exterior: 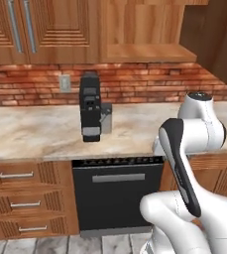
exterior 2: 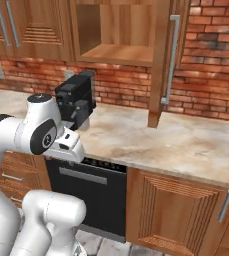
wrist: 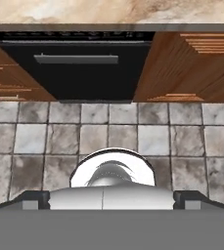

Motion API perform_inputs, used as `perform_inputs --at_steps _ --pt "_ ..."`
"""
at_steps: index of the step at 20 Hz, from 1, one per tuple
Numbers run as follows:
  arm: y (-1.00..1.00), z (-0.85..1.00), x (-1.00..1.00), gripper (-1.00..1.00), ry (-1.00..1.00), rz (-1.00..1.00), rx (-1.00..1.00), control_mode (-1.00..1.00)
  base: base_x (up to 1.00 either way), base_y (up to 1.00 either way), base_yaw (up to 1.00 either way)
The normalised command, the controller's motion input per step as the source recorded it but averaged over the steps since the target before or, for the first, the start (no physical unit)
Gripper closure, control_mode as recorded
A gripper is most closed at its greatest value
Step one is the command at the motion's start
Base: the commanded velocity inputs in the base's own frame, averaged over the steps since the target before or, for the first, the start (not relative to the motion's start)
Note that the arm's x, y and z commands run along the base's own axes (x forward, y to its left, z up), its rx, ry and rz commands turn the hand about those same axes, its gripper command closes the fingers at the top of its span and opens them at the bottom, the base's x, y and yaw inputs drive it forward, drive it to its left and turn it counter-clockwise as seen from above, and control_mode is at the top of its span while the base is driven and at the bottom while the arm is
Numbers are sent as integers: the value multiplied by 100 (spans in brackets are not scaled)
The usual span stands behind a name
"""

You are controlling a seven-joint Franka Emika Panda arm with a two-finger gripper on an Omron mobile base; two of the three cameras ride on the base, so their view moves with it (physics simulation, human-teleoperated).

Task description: Open the cabinet. Pick the bar soap and place it next to the sink. Then close the cabinet.

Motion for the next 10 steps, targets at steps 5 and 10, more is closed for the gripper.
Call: perform_inputs --at_steps 5,10 --pt "0 0 0 -100 0 0 0 100 23 10 -43" --pt "0 0 0 -100 0 0 0 100 34 11 -31"
